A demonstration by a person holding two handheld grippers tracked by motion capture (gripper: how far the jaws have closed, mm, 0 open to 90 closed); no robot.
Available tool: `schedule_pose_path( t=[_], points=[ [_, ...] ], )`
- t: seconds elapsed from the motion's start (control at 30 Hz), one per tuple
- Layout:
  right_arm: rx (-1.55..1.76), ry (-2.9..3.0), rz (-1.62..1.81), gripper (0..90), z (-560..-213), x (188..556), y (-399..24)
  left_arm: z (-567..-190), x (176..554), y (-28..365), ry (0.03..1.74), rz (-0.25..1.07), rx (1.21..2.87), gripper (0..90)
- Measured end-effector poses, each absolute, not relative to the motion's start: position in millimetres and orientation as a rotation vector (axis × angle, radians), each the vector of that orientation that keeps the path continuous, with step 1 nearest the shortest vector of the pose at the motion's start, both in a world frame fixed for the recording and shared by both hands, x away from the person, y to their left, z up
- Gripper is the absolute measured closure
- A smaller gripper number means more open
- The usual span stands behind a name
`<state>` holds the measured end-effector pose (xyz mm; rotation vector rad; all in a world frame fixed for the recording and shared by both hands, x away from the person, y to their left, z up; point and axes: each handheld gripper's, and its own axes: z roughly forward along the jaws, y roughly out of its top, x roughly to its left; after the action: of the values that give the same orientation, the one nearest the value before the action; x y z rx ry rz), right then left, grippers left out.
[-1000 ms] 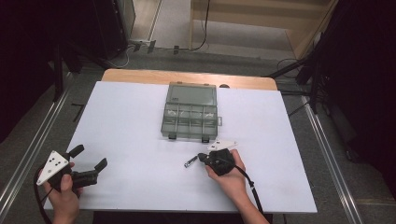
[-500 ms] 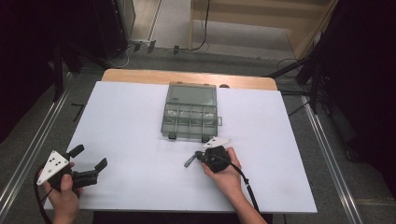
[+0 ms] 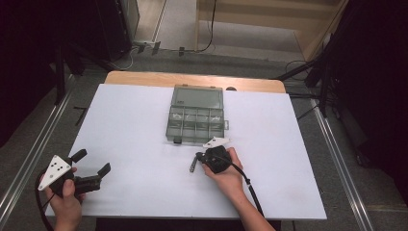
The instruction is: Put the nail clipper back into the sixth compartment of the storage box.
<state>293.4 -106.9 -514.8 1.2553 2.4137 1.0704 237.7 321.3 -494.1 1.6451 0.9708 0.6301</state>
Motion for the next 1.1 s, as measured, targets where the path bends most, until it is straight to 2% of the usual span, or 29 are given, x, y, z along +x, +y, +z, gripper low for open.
schedule_pose_path(
  t=[1.1],
  points=[
    [1.12, 2.515, 1.088, 90.0, -512.3, 307.3, -66.1, -494.1, 238.5, 321.3, 0.966, 0.622, 1.649, 0.0]
  ],
)
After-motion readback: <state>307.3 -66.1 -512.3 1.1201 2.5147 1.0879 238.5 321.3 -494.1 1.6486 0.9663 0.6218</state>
